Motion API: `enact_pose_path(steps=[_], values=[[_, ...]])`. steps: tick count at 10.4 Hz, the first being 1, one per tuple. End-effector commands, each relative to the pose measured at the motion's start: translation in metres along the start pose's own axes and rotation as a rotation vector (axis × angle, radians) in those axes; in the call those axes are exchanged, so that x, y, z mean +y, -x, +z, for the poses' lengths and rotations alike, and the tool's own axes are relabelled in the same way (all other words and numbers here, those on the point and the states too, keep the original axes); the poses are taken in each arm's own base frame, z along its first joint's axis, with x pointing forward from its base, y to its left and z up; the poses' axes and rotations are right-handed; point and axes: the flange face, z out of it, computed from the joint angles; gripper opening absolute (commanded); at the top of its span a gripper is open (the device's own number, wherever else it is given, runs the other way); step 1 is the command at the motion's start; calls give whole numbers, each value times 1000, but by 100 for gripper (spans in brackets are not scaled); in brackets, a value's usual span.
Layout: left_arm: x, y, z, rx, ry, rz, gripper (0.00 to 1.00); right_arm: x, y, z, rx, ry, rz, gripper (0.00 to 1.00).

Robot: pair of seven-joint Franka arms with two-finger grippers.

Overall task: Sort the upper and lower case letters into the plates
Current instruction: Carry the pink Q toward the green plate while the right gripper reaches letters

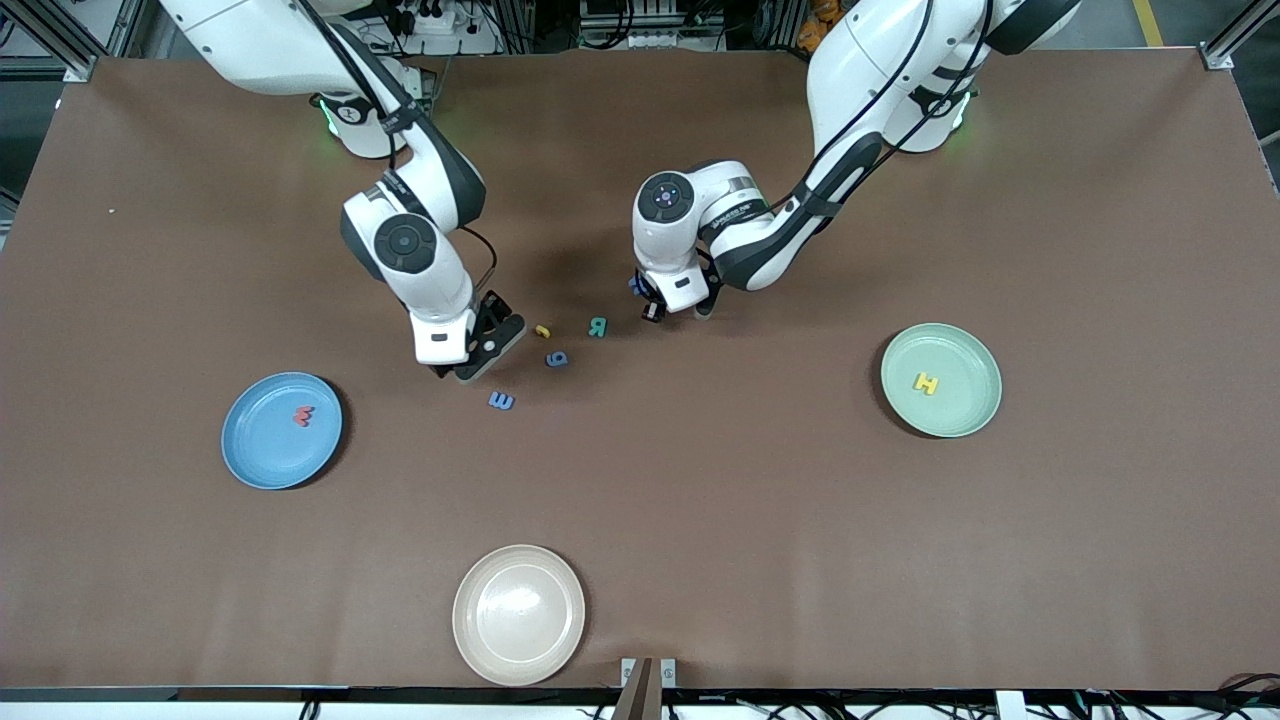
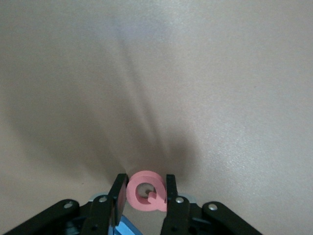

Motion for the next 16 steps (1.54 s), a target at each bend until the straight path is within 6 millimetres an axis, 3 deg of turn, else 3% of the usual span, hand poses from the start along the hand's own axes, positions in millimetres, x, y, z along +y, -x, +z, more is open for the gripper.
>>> enact_pose_path(steps=[1,3,6,10,16], values=[[3,-10,-3,49,34,39,0,-20,-7,6,-2,4,-54,100],[9,-25,-18,99,17,98,0,-32,-10,11,-7,-2,-76,100],[26,-61,-31,121,10,145,0,-38,-15,14,13,-6,-85,100],[45,-112,-50,146,-16,231,0,-63,-21,23,14,-16,-113,100],[60,-181,-82,151,-78,386,0,-82,-25,40,26,-34,-143,100]])
